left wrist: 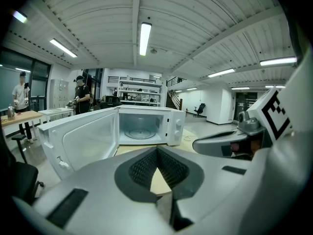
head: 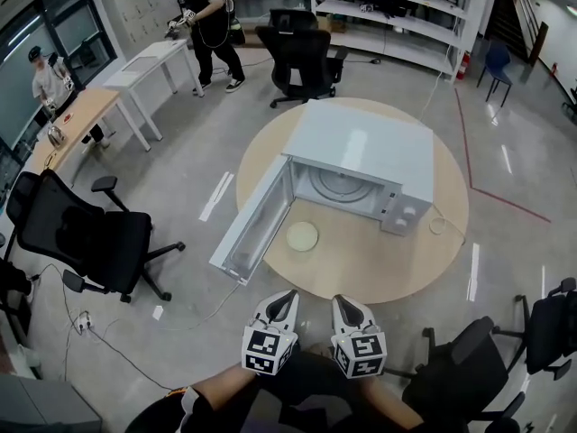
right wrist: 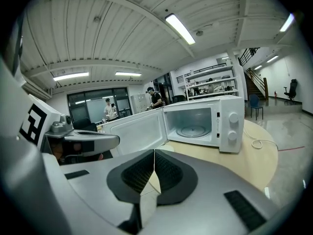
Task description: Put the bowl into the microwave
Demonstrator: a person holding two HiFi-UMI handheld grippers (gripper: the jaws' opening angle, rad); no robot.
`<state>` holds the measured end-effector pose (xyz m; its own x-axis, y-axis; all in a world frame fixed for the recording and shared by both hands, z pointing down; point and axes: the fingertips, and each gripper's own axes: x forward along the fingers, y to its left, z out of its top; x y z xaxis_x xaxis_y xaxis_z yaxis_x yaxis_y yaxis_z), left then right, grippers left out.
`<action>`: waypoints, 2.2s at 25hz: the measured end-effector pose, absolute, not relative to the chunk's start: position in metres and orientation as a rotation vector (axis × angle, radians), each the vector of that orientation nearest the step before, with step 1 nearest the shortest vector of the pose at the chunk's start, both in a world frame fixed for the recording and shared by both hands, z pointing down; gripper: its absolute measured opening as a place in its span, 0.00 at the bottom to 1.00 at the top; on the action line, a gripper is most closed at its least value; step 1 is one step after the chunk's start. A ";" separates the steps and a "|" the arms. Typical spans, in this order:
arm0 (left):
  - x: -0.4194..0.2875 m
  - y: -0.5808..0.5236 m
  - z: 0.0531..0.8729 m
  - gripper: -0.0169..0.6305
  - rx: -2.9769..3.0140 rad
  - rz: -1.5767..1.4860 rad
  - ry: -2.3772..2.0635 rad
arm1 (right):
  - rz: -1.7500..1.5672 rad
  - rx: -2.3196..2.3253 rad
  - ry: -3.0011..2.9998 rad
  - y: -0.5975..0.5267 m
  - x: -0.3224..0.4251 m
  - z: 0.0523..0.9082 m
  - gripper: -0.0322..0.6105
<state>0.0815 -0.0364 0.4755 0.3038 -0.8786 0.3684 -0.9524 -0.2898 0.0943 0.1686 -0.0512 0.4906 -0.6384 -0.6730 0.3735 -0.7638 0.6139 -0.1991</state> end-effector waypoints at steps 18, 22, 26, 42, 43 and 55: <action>0.049 -0.100 0.471 0.10 2.357 0.294 -1.564 | 0.464 1.241 -2.468 -0.106 0.135 0.485 0.08; 0.037 -0.110 0.472 0.10 2.360 0.290 -1.549 | 0.466 1.245 -2.449 -0.118 0.122 0.486 0.08; 0.021 -0.118 0.472 0.10 2.356 0.276 -1.541 | 0.457 1.255 -2.429 -0.127 0.110 0.482 0.07; -0.011 -0.154 0.492 0.10 2.379 0.222 -1.462 | 0.464 1.266 -2.340 -0.160 0.075 0.502 0.07; -0.010 -0.154 0.492 0.10 2.384 0.224 -1.455 | 0.472 1.263 -2.336 -0.159 0.074 0.504 0.07; -0.003 -0.175 0.514 0.10 2.323 0.283 -1.460 | 0.555 1.206 -2.350 -0.191 0.077 0.523 0.07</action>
